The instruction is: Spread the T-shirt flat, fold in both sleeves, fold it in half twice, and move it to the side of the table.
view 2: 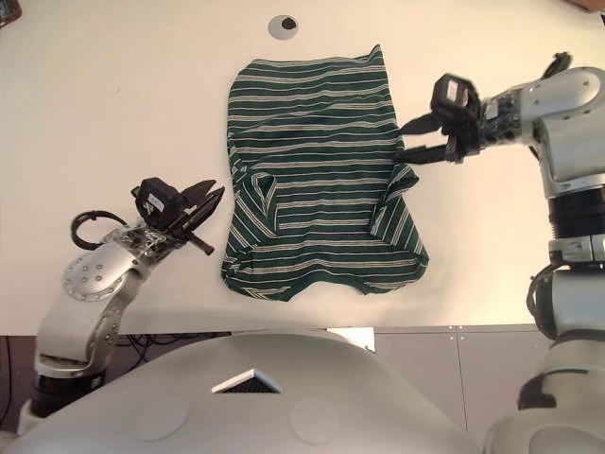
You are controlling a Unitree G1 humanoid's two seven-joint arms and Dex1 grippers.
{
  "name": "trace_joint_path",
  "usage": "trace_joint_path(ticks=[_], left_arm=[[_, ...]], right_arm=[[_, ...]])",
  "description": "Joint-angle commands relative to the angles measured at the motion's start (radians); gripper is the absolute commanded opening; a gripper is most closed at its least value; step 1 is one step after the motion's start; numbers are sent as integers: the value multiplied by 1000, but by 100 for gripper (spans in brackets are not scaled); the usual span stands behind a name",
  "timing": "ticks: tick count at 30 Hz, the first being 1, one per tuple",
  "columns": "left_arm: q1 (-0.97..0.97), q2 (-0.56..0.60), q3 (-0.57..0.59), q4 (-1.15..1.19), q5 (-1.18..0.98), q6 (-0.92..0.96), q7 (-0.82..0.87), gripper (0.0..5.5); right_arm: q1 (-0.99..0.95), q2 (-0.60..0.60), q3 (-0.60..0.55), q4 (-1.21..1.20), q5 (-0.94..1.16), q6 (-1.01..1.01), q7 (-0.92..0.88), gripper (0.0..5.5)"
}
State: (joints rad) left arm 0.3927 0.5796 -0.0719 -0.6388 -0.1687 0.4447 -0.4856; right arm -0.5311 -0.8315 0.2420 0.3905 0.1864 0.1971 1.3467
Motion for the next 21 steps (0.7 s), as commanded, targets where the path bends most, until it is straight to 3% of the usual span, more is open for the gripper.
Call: trace_joint_path(ticks=[1,3,6,13,21], left_arm=[[0,222,-32,119,175,-168,-132,131],[13,281,-37,190,237,-277,-166,162],[39,334,-64,288,340,-457,-165,216],[61,412,-138,424,479,-739,-200,216],[78,433,-138,411,484,-803,-223,216]], right_arm=[[68,-38,-55,76,10,-260,110,222],[108,-54,-55,142,-13,-488,175,222],[176,-20,-58,217,-66,-820,136,222],[189,-37,-21,340,-57,-1208,219,222],[246,-108,84,384,-52,-1450,253,222]])
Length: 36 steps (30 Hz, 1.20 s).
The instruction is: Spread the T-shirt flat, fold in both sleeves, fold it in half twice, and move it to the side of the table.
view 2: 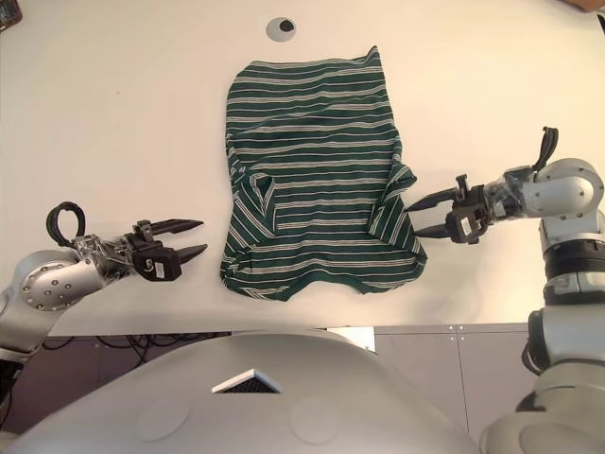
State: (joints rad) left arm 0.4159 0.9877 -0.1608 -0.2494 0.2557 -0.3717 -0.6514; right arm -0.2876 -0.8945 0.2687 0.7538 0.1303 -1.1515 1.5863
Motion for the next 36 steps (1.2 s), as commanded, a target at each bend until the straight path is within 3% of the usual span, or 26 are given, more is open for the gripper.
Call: trace_joint_path(ticks=[1,7,9,15,21,22,25,29,32,36], left_arm=[[58,27,-50,21,63,8,-59,216],[32,-11,-109,-7,87,17,-77,216],[21,-14,-133,-3,107,10,-82,220],[-73,3,-206,22,232,-52,-97,121],[-152,-18,-280,36,285,-26,-161,29],[-136,-17,-286,19,240,18,-195,12],[-56,19,-273,-81,51,235,-320,2],[9,93,-230,-281,-234,516,-411,2],[-36,74,-132,-362,-454,675,-404,2],[-194,-14,-4,-300,-637,776,-375,2]], right_arm=[[-2,-53,75,29,1,-133,10,222],[28,-15,120,-74,74,-90,-59,222],[56,-27,143,-85,28,-118,-85,197],[43,-43,164,2,-146,-148,-180,93],[22,-23,198,-16,-174,-31,-238,1],[27,-29,211,-41,-150,28,-213,0],[111,-149,266,-321,85,528,-9,0],[128,-328,352,-612,336,951,28,0],[70,-270,264,-660,474,1217,27,0],[-78,-122,144,-516,559,1471,-13,0]])
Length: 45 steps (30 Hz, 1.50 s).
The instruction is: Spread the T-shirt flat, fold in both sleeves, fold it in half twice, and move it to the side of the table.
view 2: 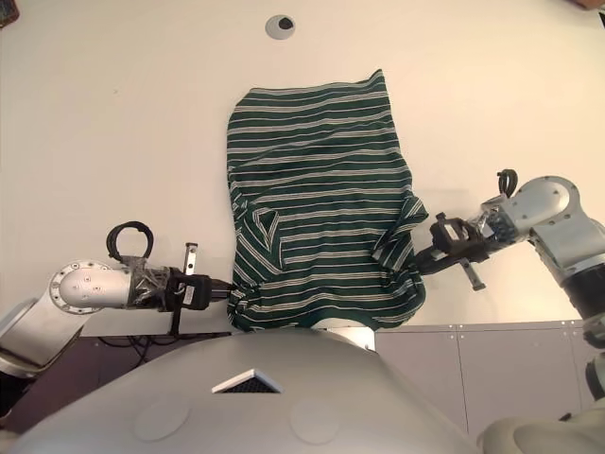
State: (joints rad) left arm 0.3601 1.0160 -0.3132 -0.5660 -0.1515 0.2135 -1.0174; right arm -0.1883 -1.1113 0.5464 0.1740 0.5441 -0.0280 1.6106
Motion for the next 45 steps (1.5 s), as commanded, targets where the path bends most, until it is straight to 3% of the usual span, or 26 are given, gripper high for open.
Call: trace_joint_path(ticks=[1,7,14,23,29,35,38,41,45], left_arm=[[-185,-72,163,47,-255,205,1,2],[-500,-346,213,360,-302,229,151,2],[-781,-514,247,846,-210,142,257,2],[-896,-603,295,1151,-131,-17,300,2],[-996,-661,330,1329,-113,-11,338,11],[-1047,-700,369,1504,-68,-61,474,98],[-1048,-687,366,1579,-9,-102,586,114],[-1022,-658,405,1595,3,-141,680,114],[-904,-662,433,1375,-37,-241,598,114]], right_arm=[[-219,135,-156,122,147,380,-60,0],[-476,403,-313,572,45,422,-269,0],[-633,557,-415,953,-142,258,-482,0],[-702,622,-556,1075,-239,136,-680,0],[-712,664,-542,1124,-360,158,-772,0],[-728,732,-601,1140,-385,158,-890,105],[-735,741,-657,1150,-377,152,-1032,123],[-746,727,-750,1162,-340,159,-1203,123],[-714,719,-681,1135,-436,79,-1094,123]])
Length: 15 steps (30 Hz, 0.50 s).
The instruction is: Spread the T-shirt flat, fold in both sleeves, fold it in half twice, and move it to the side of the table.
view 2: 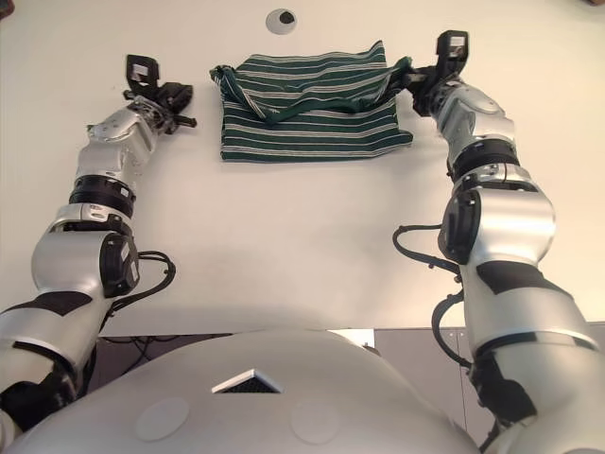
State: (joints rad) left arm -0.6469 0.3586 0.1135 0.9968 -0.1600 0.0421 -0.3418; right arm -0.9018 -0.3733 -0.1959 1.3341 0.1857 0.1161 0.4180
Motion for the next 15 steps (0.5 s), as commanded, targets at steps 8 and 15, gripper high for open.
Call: trace_joint_path(ticks=[8,15], left_arm=[[375,-61,-271,-870,-118,144,-373,18],[292,-89,-397,-705,67,286,-275,0]], right_arm=[[77,-34,212,-48,-246,-210,254,37],[85,-51,237,-70,-293,-290,256,86]])
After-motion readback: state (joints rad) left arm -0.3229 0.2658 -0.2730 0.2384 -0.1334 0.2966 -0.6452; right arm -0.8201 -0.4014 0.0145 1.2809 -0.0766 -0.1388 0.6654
